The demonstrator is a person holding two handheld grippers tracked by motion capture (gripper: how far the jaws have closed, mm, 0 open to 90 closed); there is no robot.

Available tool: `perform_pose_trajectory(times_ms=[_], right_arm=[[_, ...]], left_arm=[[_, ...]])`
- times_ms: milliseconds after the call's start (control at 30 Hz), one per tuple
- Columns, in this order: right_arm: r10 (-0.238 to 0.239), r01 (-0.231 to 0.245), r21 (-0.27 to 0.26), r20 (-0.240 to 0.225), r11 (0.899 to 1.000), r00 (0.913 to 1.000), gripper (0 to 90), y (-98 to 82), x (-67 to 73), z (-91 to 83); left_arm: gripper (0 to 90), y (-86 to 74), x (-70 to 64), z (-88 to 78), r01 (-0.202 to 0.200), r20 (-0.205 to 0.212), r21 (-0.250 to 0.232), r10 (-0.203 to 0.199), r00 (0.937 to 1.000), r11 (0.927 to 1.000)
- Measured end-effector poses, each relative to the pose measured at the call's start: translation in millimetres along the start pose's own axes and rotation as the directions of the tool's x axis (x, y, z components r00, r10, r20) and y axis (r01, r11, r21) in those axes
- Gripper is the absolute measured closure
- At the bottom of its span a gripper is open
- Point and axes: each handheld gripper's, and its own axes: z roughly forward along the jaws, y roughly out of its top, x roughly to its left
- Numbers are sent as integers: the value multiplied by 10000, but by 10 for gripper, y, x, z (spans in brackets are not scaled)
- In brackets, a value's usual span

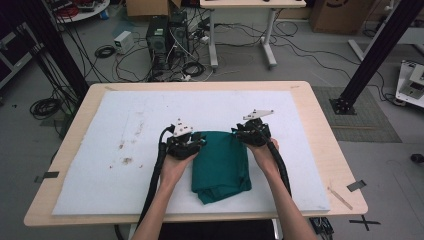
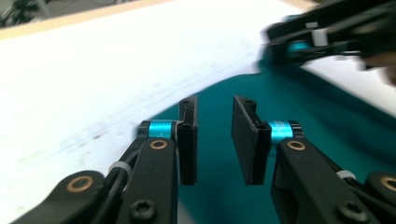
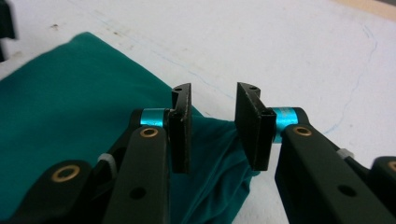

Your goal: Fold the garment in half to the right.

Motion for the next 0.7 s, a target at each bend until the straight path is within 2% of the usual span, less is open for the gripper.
perform_pose_trajectory(times_ms=[133, 233, 300, 367, 467, 500, 567, 633, 667, 700], right_arm=[[259, -270, 309, 353, 9992, 9990, 728, -54, -73, 30], [429, -458, 565, 513, 9974, 9978, 766, -148, -131, 46], [644, -679, 740, 489, 9949, 9967, 784, -218, -173, 77], [792, -822, 683, 454, 9943, 9958, 794, -252, -188, 86], [657, -703, 764, 615, 9946, 9959, 801, -262, -172, 78], [585, -631, 741, 628, 9953, 9963, 802, -272, -177, 78], [784, -821, 633, 579, 9946, 9952, 800, -301, -187, 72], [996, -1031, 564, 614, 9931, 9931, 757, -320, -194, 44], [1074, -1121, 577, 785, 9920, 9911, 712, -322, -183, 12], [1132, -1188, 585, 910, 9912, 9894, 705, -325, -163, -32]], left_arm=[[728, -42, 103, 188, 12, -558, 633, 23, 9984, 9980], [732, -98, 135, 284, -28, -737, 1017, 103, 9972, 9948], [733, -107, 132, 302, -60, -841, 997, 145, 9964, 9950], [733, -111, 127, 310, -114, -1012, 1013, 217, 9946, 9948], [733, -135, 139, 318, -334, -1156, 1116, 464, 9922, 9932], [733, -145, 141, 321, -300, -1140, 1046, 419, 9926, 9941], [726, -143, 144, 302, -358, -1204, 1080, 488, 9915, 9935], [677, -135, 126, 236, -352, -1395, 1007, 492, 9890, 9943], [652, -139, 112, 183, -353, -1407, 832, 468, 9889, 9959], [640, -143, 100, 116, -424, -1291, 728, 516, 9903, 9964]])
